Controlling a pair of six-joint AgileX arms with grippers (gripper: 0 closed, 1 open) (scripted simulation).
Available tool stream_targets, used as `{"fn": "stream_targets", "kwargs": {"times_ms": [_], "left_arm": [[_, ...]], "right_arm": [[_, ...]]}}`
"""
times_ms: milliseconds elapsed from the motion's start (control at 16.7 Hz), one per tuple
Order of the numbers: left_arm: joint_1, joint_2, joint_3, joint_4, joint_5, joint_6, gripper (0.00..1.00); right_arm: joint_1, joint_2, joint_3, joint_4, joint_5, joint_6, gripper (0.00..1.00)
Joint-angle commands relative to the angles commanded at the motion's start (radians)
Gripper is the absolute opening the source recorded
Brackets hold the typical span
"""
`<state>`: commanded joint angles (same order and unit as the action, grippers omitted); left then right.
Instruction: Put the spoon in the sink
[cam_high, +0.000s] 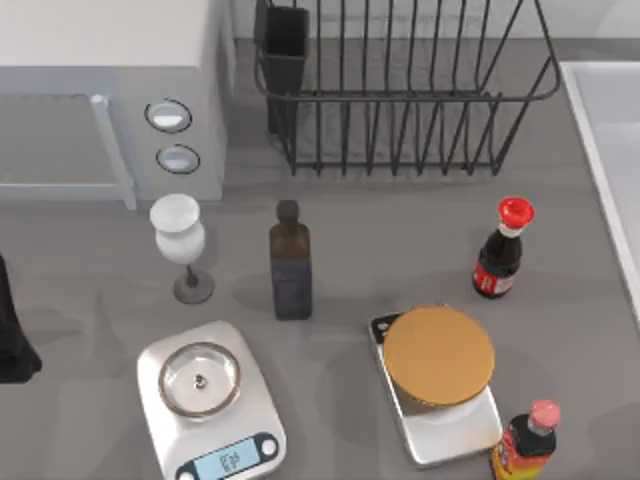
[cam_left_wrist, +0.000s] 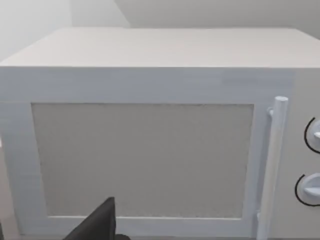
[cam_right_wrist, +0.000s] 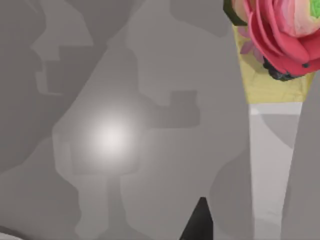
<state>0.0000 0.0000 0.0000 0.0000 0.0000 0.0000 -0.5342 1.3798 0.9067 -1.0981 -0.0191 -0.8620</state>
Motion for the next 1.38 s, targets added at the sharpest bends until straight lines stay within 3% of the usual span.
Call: {"fn": "stream_targets", "kwargs": {"times_ms": [480, 720, 960, 1380], "left_arm": [[0.000, 0.000, 0.000, 0.000, 0.000, 0.000, 1.00], [0.000, 0.000, 0.000, 0.000, 0.000, 0.000, 1.00], [0.000, 0.000, 0.000, 0.000, 0.000, 0.000, 1.00], [0.000, 0.000, 0.000, 0.000, 0.000, 0.000, 1.00]], "right_arm": [[0.004, -0.012, 0.039, -0.042, 0.000, 0.006, 0.00], [0.031, 0.119, 0.187, -0.101, 0.002, 0.031, 0.00], [0.089, 0.366, 0.503, -0.210, 0.005, 0.081, 0.00], [0.225, 0.900, 1.284, -0.442, 0.008, 0.219, 0.00]]}}
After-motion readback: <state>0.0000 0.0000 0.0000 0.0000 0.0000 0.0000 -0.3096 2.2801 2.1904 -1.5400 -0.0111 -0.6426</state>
